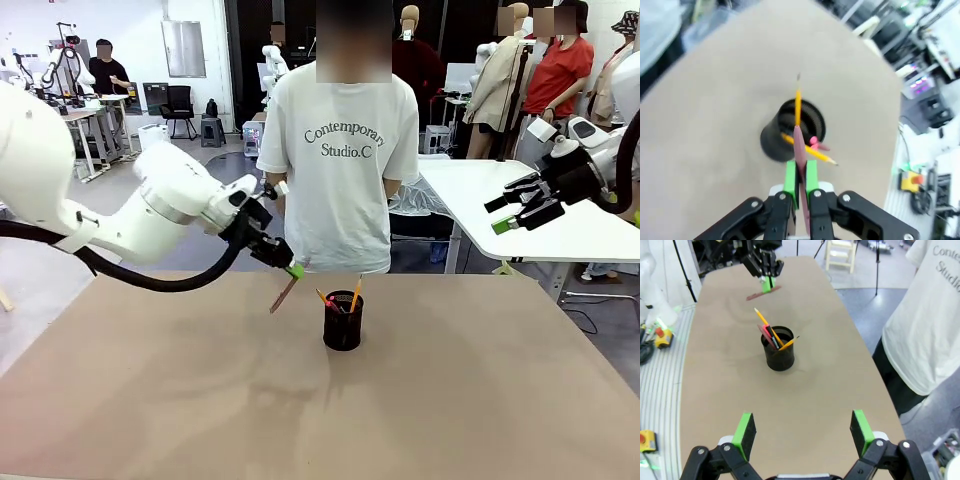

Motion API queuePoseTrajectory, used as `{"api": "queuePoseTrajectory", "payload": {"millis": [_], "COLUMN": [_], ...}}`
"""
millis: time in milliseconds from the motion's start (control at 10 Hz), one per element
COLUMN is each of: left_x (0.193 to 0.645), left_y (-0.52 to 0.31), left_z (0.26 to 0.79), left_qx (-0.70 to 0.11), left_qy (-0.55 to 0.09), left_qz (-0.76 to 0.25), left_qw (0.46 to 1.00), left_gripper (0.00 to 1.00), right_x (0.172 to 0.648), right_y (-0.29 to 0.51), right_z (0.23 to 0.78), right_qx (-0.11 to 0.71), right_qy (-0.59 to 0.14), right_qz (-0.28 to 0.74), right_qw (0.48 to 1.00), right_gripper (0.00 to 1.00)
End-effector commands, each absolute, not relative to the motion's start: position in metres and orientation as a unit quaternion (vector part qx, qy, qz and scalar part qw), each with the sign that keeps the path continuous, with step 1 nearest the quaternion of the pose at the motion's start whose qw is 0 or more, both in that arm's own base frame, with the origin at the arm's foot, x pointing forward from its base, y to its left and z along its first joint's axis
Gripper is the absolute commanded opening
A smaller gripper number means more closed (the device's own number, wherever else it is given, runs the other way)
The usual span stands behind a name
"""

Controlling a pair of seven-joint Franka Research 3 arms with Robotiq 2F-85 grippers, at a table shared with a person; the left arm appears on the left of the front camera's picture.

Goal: Place the pens into the pen holder.
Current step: Pick up a writing instrument from the table and place it into the Pen holder.

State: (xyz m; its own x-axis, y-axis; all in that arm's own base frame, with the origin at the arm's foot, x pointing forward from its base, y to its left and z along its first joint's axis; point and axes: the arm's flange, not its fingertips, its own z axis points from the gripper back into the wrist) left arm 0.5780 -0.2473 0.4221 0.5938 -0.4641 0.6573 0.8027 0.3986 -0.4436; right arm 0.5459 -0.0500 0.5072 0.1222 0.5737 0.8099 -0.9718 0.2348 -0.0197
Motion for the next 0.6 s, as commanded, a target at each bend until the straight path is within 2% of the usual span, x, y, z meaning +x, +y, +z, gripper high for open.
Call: {"api": "queuePoseTrajectory", "payload": {"millis": [0, 500], "left_x": [0.551, 0.538], "left_y": [-0.213, -0.2], "left_z": [0.415, 0.436], "left_qx": [-0.442, -0.506], "left_qy": [-0.256, -0.411], "left_qz": [-0.448, -0.453], "left_qw": [0.734, 0.609], "left_gripper": [0.0, 0.0], "right_x": [0.548, 0.548], "right_y": [-0.049, -0.049], "right_z": [0.51, 0.51], "right_qx": [0.271, 0.271], "right_qy": [-0.363, -0.363], "right_qz": [0.555, 0.555], "right_qw": [0.697, 0.697], "right_gripper": [1.0, 1.0]}}
